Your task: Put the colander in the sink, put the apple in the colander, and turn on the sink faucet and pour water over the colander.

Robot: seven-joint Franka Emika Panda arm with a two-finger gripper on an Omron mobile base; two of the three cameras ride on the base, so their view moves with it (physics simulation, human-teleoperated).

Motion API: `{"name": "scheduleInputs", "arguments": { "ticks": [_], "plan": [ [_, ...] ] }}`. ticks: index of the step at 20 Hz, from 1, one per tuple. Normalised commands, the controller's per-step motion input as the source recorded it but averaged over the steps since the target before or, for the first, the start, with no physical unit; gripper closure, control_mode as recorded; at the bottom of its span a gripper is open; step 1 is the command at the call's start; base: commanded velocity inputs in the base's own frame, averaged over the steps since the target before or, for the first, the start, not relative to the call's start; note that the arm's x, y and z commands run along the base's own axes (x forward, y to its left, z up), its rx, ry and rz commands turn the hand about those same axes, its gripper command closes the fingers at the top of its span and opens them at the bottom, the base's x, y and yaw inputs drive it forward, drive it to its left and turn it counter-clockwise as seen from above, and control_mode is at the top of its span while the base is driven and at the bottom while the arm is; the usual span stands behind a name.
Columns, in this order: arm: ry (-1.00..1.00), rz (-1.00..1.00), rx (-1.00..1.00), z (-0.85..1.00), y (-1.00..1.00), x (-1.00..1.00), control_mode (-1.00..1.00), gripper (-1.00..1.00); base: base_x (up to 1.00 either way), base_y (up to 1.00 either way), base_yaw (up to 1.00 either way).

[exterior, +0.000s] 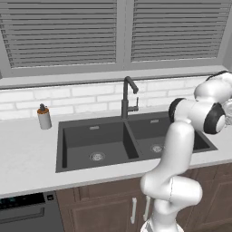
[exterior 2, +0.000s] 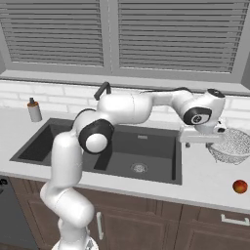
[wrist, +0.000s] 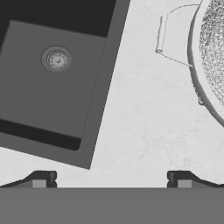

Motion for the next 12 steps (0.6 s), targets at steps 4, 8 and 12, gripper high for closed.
{"name": "scheduleInputs", "arguments": {
  "ticks": [4,8,12],
  "plan": [
    [-0.03,0.00,-0.11,-0.17,-0.01,0.00,-1.00,-1.00,0.00,0.00,0.00],
    [-0.01,0.00,-0.10,-0.01,-0.02,0.03,-1.00,-1.00,0.00,0.00,0.00],
    [0.00,0.00,-0.06,0.00,-0.10,0.14,-1.00,-1.00,0.00,0.00,0.00]
  ]
}}
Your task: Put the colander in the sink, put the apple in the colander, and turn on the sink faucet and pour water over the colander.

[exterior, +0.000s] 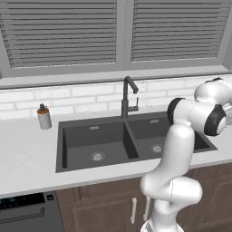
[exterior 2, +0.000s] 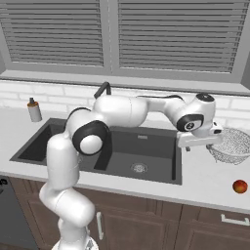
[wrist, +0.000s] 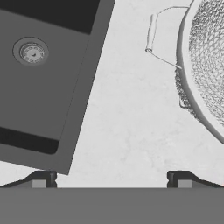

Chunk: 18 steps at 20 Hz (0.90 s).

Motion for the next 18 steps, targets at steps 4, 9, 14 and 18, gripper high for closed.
{"name": "scheduleInputs", "arguments": {
  "ticks": [4,9,14,18],
  "plan": [
    [0.00,0.00,0.00,0.00,-0.17,0.30,-1.00,-1.00,0.00,0.00,0.00],
    [0.00,0.02,0.00,0.00,-0.27,0.27,-1.00,-1.00,0.00,0.00,0.00],
    [0.04,0.02,0.00,0.01,-0.30,0.18,-1.00,-1.00,0.00,0.00,0.00],
    [0.02,0.01,0.00,0.00,-0.28,0.14,-1.00,-1.00,0.00,0.00,0.00]
  ]
}}
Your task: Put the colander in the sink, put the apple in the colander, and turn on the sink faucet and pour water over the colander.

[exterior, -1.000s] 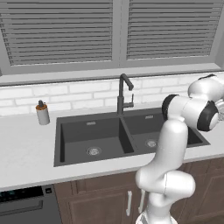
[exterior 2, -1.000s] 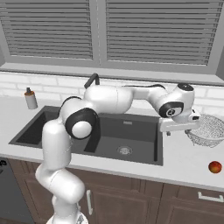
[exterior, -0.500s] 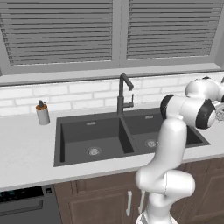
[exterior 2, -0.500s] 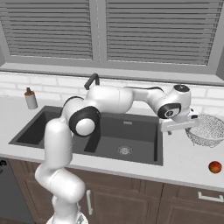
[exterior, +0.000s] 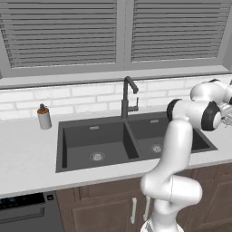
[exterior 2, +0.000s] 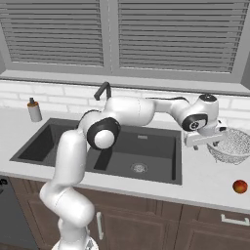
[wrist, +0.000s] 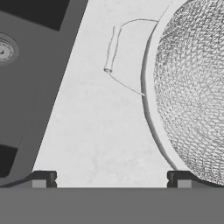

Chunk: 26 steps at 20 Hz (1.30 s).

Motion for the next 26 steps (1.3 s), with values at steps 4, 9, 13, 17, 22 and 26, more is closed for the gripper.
{"name": "scheduleInputs", "arguments": {
  "ticks": [4,9,13,17,22,26],
  "plan": [
    [0.00,0.03,0.00,-0.04,-0.22,0.19,-1.00,-1.00,0.00,0.00,0.00],
    [0.00,0.02,0.00,-0.35,-0.05,0.13,-1.00,-1.00,0.00,0.00,0.00],
    [0.00,0.03,0.00,-0.46,0.00,0.07,-1.00,-1.00,0.00,0.00,0.00],
    [0.00,0.02,0.00,-0.08,-0.04,0.13,-1.00,-1.00,0.00,0.00,0.00],
    [-0.08,0.01,0.00,0.00,-0.10,0.11,-1.00,-1.00,0.00,0.00,0.00],
    [-0.03,0.02,0.00,-0.09,-0.02,0.15,-1.00,-1.00,0.00,0.00,0.00]
  ]
}}
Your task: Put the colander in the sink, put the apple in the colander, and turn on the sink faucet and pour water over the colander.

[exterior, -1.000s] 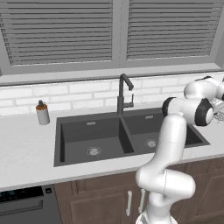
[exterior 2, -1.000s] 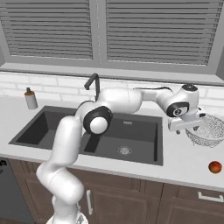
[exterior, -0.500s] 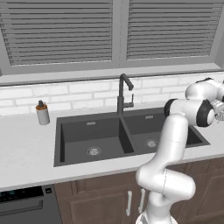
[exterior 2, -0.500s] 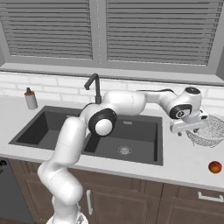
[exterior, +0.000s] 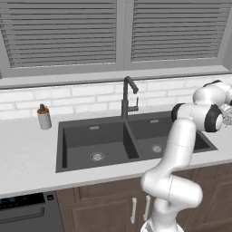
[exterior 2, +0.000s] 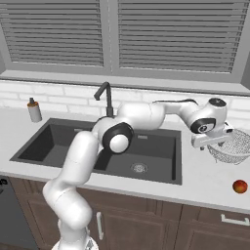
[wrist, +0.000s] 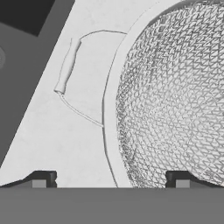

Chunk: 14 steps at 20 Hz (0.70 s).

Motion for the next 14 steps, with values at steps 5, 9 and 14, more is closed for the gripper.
{"name": "scheduleInputs", "arguments": {
  "ticks": [5,9,14],
  "plan": [
    [0.00,0.03,0.00,-0.40,0.00,0.09,-1.00,-1.00,0.00,0.00,0.00],
    [0.00,0.01,0.00,-0.27,-0.01,0.08,-1.00,-1.00,0.00,0.00,0.00],
    [0.00,0.00,0.00,-0.12,0.00,0.10,-1.00,1.00,0.00,0.00,0.00]
  ]
}}
